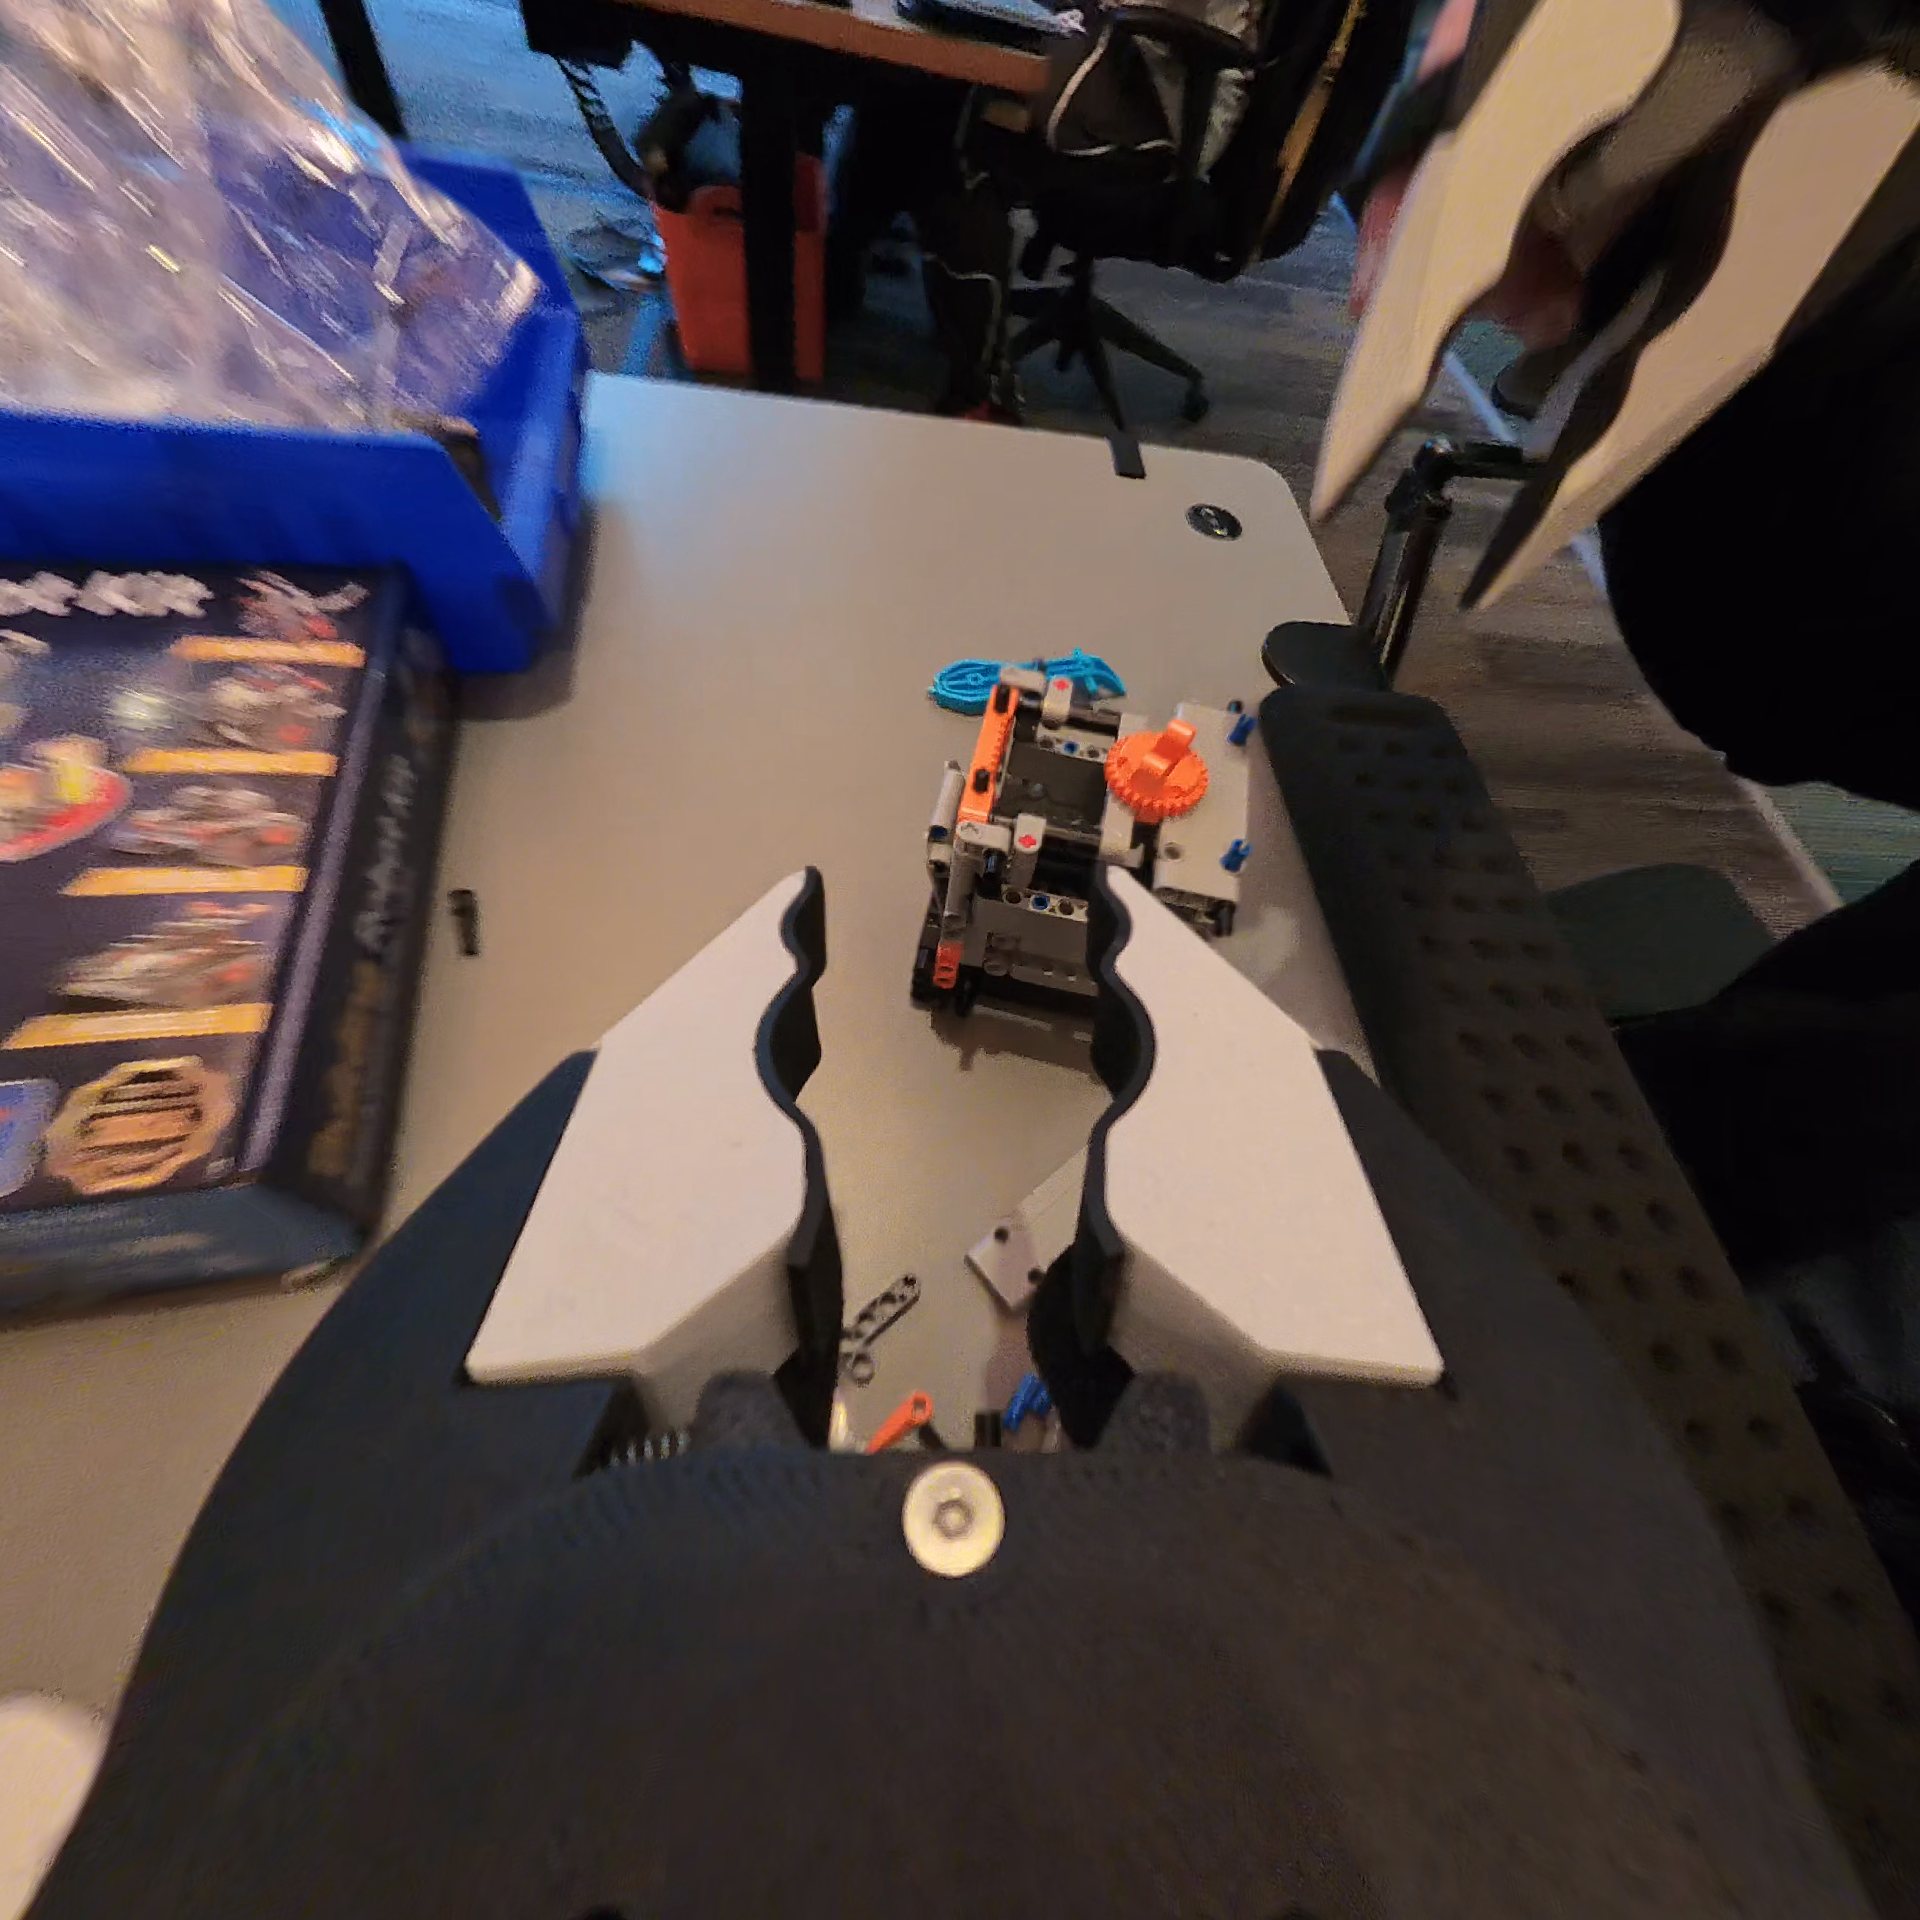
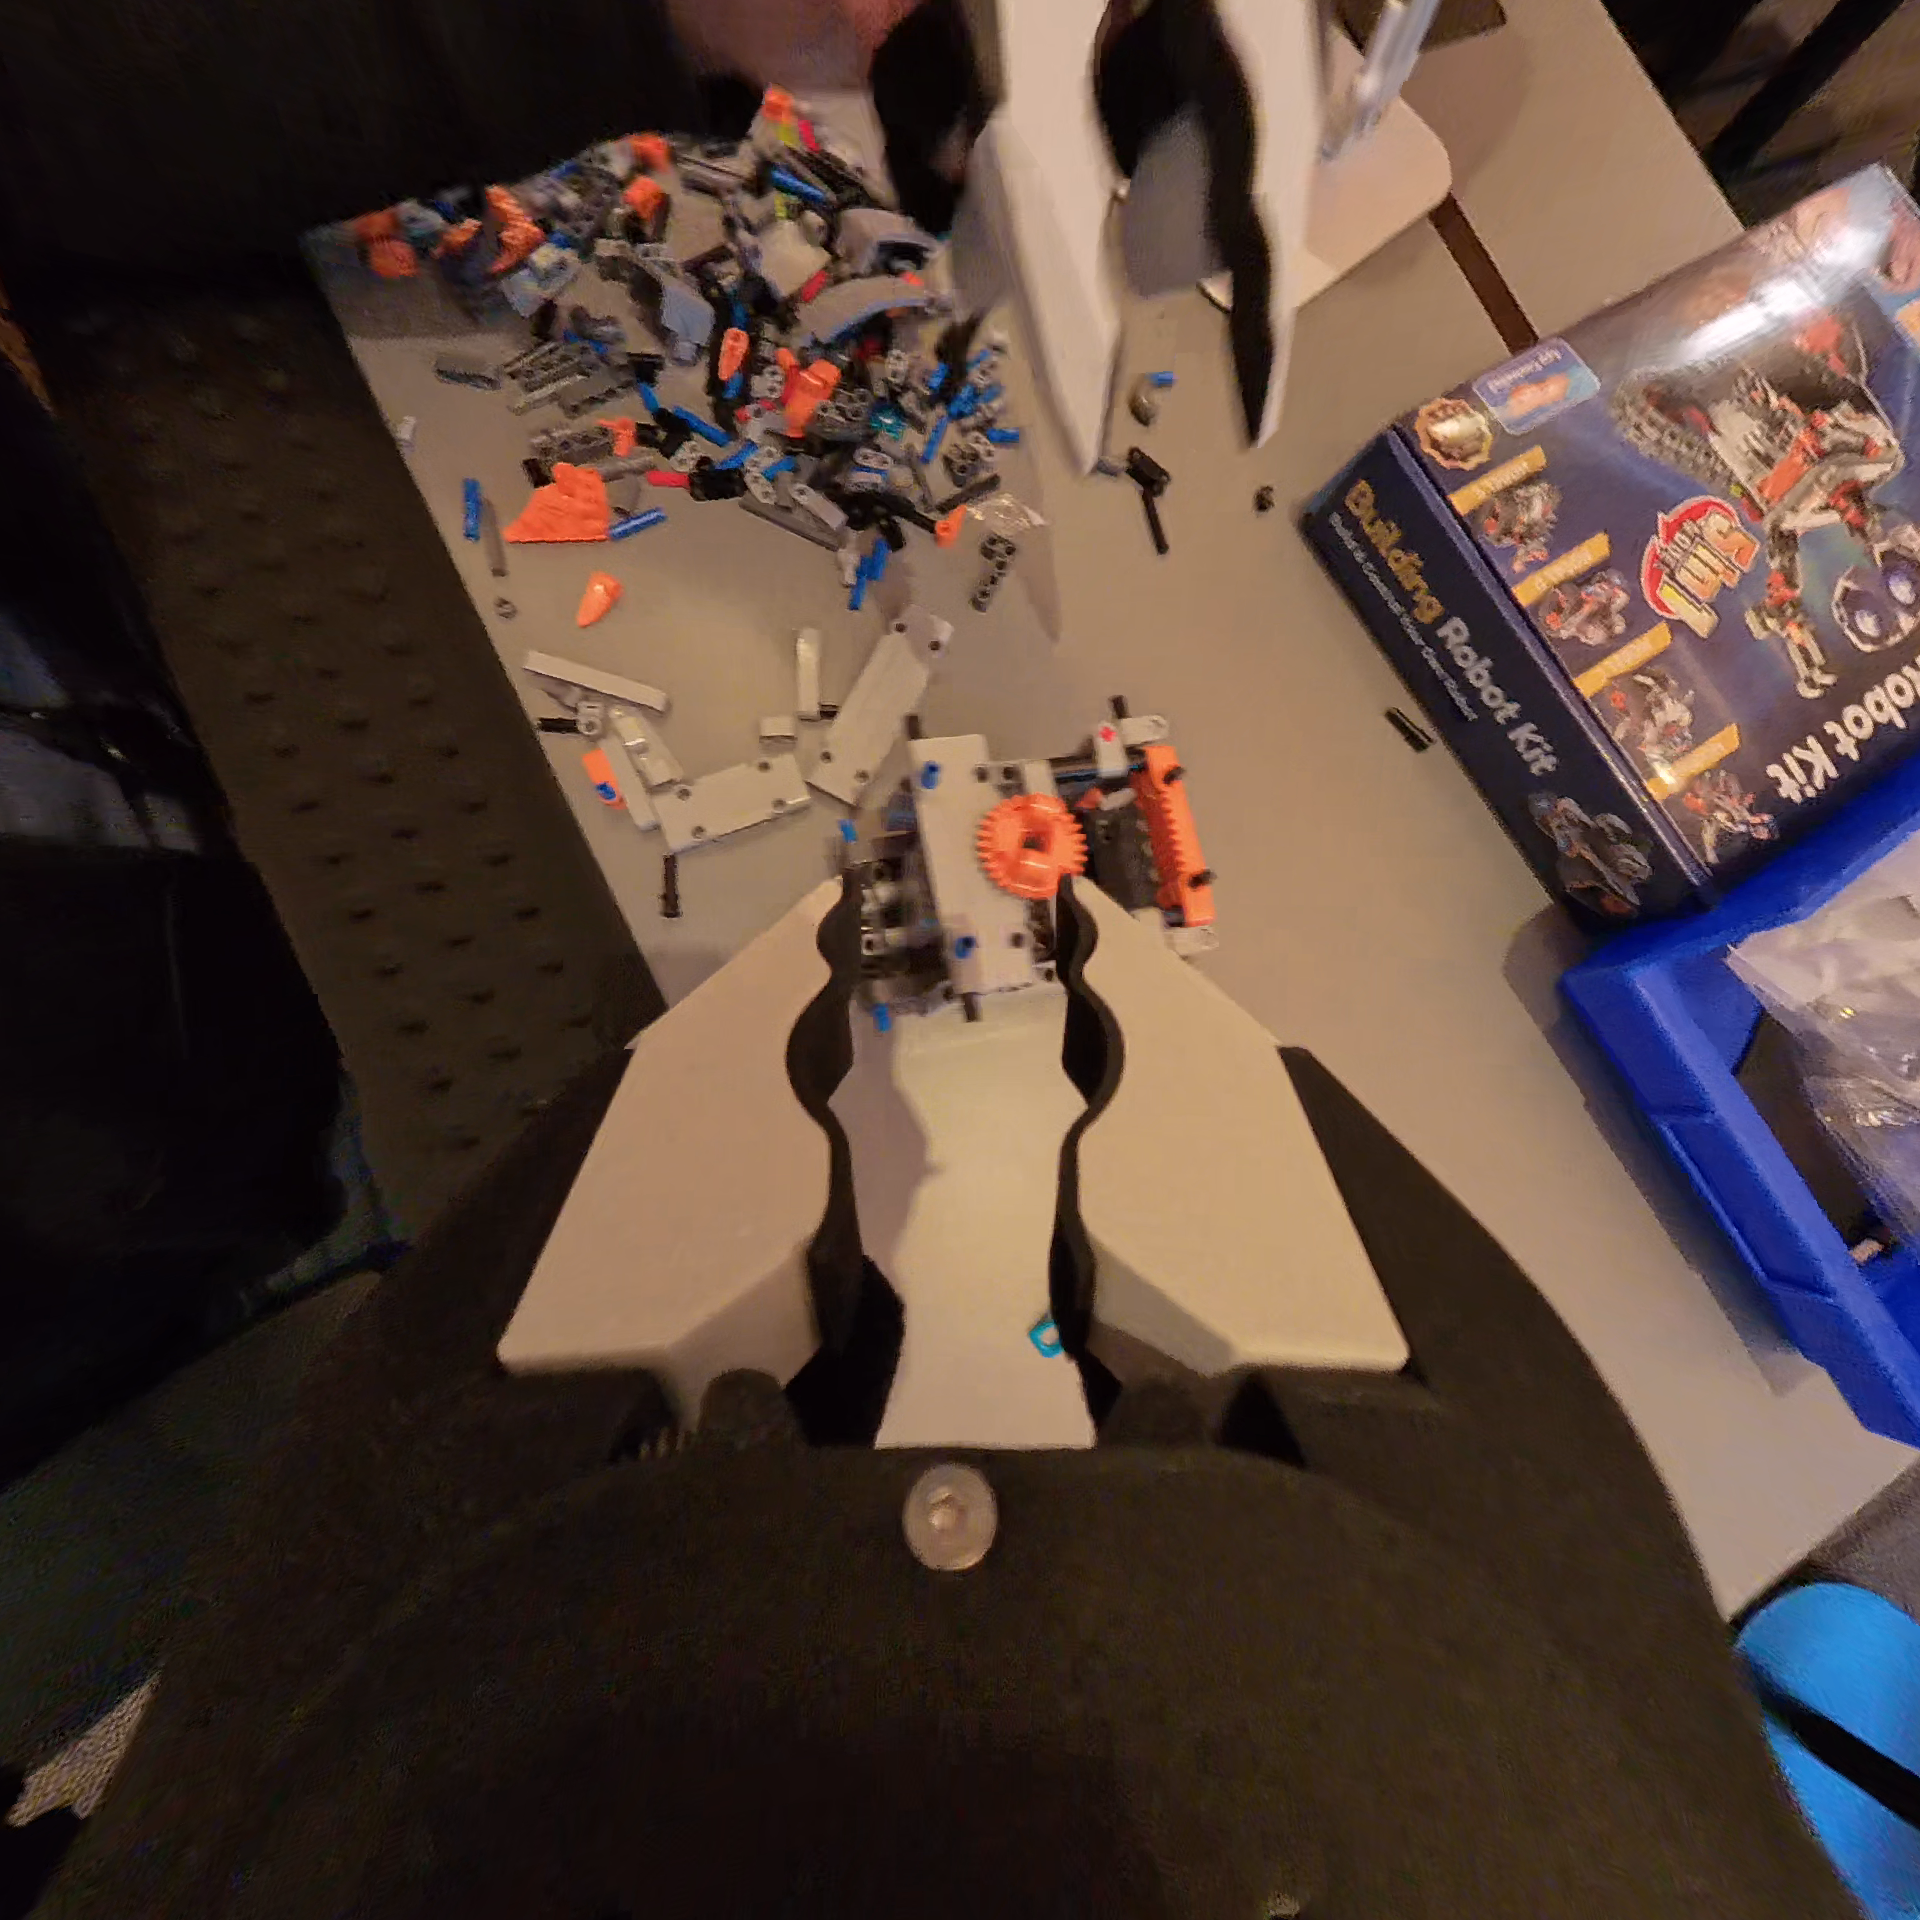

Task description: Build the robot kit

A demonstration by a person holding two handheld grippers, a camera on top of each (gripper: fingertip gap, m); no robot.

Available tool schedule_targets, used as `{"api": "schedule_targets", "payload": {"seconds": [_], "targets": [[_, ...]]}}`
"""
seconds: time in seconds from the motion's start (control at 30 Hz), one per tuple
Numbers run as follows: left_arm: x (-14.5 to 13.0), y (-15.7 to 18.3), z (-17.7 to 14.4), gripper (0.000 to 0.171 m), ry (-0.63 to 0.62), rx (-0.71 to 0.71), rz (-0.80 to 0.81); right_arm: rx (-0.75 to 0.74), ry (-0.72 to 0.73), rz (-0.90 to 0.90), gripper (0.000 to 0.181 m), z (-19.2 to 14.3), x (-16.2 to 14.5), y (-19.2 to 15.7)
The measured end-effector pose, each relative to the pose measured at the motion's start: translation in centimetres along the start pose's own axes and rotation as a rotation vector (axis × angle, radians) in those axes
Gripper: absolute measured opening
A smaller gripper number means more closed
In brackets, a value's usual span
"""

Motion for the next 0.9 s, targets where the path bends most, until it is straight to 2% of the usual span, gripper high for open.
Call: {"api": "schedule_targets", "payload": {"seconds": [0.1, 0.2, 0.33, 0.5, 0.67, 0.8, 0.9], "targets": [[2.2, 0.9, -4.4, 0.045, -0.018, 0.125, 0.056, 0.061, 0.019, -0.027, 0.031, 1.2, -0.8, -3.2], [2.7, 2.6, -8.1, 0.043, -0.105, 0.24, 0.097, 0.054, -0.048, -0.046, 0.029, 3.9, -2.7, -4.8], [1.0, 5.5, -11.5, 0.04, -0.207, 0.347, 0.109, 0.062, -0.088, -0.057, 0.024, 7.9, -4.4, -5.5], [-2.8, 9.1, -13.2, 0.039, -0.255, 0.375, 0.06, -0.021, -0.118, -0.028, 0.018, 11.1, -5.7, -3.1], [-6.2, 12.0, -12.1, 0.038, -0.254, 0.317, -0.006, -0.093, -0.115, -0.019, 0.019, 12.2, -5.7, -1.0], [-8.4, 14.1, -8.9, 0.039, -0.28, 0.222, -0.024, -0.145, -0.083, 0.02, 0.018, 12.6, -5.1, 1.1], [-9.4, 14.7, -7.0, 0.039, -0.288, 0.212, -0.018, -0.169, -0.073, -0.003, 0.019, 12.1, -4.5, 1.3]]}}
Point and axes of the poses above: each gripper's, where its closed fingertips meet, z out along the fingers, x out of its top, y = z × x across the jaws, the point moved 6 cm from there along -z, back along the fingers, and after that the axes turned 10 degrees about z, right-handed, at the moved point
